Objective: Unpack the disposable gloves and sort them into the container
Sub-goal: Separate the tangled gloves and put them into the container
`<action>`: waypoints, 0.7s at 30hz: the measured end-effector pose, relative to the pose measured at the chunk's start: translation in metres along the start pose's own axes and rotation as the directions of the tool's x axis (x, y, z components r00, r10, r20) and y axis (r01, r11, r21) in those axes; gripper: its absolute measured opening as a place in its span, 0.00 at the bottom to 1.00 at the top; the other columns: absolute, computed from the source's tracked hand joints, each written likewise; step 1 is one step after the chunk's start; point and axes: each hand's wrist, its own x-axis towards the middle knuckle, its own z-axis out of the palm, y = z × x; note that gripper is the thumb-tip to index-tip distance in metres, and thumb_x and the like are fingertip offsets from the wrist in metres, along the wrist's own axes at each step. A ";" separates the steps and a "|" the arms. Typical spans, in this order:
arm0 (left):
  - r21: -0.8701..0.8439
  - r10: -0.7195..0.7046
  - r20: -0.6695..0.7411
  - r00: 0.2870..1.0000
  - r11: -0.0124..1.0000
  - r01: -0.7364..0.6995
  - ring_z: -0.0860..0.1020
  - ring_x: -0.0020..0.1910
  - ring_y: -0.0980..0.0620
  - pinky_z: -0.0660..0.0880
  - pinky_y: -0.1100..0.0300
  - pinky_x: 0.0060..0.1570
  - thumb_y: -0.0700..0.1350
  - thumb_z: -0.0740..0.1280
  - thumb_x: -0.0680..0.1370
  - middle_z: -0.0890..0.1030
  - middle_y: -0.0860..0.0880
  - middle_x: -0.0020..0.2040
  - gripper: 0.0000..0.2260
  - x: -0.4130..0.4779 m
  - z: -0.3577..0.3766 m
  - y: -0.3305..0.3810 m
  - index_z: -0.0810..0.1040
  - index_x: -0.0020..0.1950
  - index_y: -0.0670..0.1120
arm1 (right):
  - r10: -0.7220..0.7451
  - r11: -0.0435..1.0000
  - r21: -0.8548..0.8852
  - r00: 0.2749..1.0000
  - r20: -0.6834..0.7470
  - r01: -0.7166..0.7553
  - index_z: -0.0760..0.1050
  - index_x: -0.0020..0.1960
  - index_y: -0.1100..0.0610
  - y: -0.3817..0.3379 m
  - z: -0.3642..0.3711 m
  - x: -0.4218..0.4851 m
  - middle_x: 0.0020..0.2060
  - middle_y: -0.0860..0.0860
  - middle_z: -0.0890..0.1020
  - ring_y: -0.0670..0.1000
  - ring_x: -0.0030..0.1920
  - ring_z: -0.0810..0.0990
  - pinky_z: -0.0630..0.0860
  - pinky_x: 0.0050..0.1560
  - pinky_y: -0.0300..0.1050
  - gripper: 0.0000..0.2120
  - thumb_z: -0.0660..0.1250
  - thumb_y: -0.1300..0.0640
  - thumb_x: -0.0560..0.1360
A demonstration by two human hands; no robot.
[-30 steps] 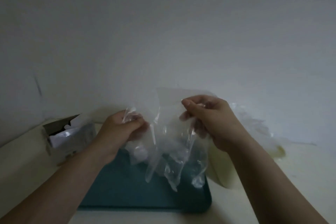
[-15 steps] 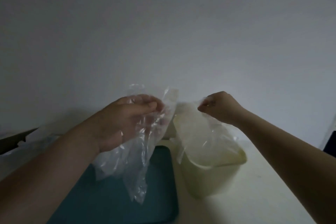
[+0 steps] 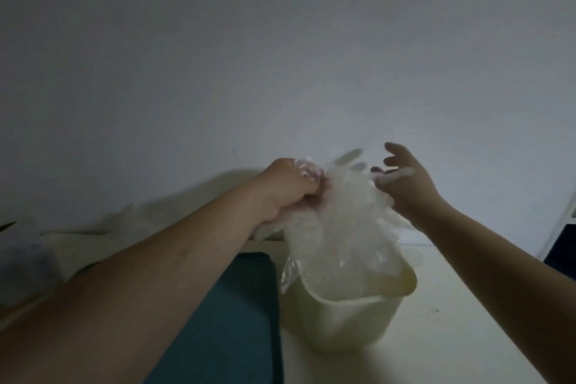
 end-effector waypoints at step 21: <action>0.188 0.104 -0.351 0.931 0.981 -0.039 0.79 0.52 0.59 0.75 0.67 0.46 0.40 0.71 0.79 0.82 0.53 0.56 0.14 -0.034 -0.031 -0.035 0.79 0.64 0.50 | 0.339 0.653 -0.665 0.646 0.684 0.361 0.73 0.71 0.49 -0.001 0.097 -0.044 0.63 0.53 0.78 0.52 0.59 0.78 0.70 0.56 0.45 0.17 0.56 0.48 0.85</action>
